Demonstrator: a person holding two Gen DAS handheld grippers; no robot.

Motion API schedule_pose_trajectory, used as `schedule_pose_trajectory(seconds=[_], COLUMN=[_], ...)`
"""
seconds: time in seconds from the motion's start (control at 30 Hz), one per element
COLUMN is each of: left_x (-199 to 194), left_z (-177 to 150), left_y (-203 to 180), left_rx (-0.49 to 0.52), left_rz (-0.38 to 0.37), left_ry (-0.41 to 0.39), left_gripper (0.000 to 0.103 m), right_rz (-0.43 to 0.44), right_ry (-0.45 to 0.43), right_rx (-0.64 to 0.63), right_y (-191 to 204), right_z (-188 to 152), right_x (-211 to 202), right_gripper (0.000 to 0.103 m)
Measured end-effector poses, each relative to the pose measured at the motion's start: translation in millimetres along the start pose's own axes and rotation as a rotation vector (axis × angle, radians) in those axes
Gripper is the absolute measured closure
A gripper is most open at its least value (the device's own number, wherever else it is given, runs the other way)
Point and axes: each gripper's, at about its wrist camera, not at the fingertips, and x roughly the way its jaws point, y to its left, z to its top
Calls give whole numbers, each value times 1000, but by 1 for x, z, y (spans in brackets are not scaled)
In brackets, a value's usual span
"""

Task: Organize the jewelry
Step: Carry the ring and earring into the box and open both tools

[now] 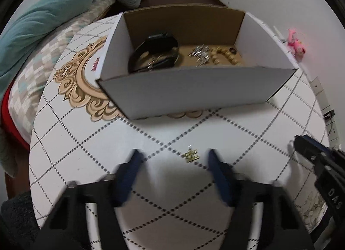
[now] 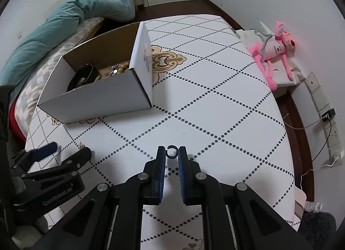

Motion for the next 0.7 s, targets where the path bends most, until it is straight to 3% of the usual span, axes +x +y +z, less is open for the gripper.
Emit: schedule_pose_trajectory(seconds=[0.13, 0.3, 0.5, 0.7], left_x=[0, -2, -19, -66], left_z=[4, 2, 5, 41], left_y=[-7, -8, -2, 6], left_rx=[26, 18, -6, -31], left_rz=[-9, -21, -90, -197], left_ry=[-5, -4, -2, -58], left_gripper=[92, 92, 92, 92], right_rz=[1, 9, 52, 150], right_ry=[1, -7, -34, -83], right_rx=[-1, -1, 7, 9], right_y=[0, 3, 6, 18], right_z=[-1, -2, 5, 35], right_x=[0, -2, -18, -50], right_gripper=[91, 91, 91, 91])
